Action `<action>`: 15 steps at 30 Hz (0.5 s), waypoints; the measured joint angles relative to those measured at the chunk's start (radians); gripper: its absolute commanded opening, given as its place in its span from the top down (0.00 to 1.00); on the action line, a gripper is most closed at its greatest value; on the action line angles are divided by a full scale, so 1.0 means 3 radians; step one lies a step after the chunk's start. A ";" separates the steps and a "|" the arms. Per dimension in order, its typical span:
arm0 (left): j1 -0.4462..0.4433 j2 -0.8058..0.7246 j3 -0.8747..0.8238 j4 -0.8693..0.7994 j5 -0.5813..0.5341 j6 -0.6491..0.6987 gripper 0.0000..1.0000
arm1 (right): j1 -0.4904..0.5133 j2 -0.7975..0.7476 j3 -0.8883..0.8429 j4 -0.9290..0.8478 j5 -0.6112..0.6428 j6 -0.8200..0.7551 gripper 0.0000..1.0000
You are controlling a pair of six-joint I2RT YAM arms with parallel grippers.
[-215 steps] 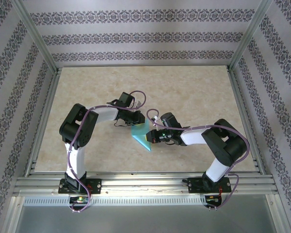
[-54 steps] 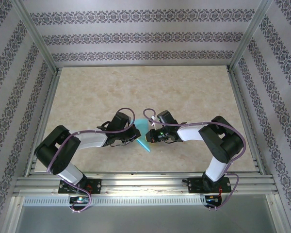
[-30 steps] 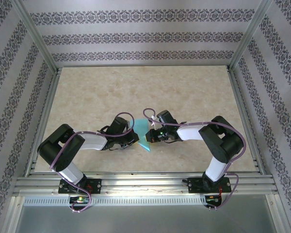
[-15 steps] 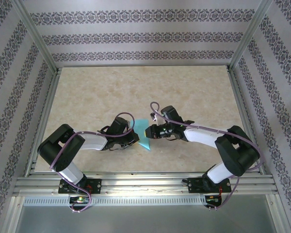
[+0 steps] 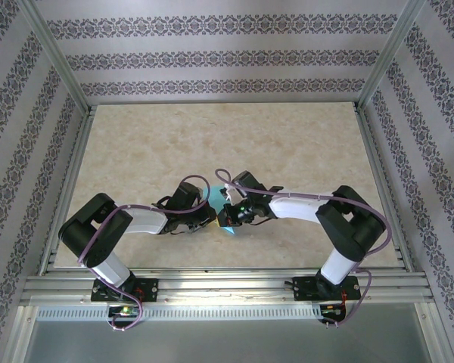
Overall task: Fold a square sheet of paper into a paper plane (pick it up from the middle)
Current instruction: Third fold the triangle at the center of the table.
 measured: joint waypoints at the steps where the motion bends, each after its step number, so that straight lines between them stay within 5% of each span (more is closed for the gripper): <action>1: 0.0000 0.0000 0.0000 0.0000 0.0000 0.0000 1.00 | 0.0005 0.0020 0.0023 -0.0032 0.0008 -0.0010 1.00; 15: -0.0001 0.0013 0.0000 0.0028 0.0001 0.0000 1.00 | 0.0048 0.0161 0.0207 -0.0533 0.0206 -0.0195 1.00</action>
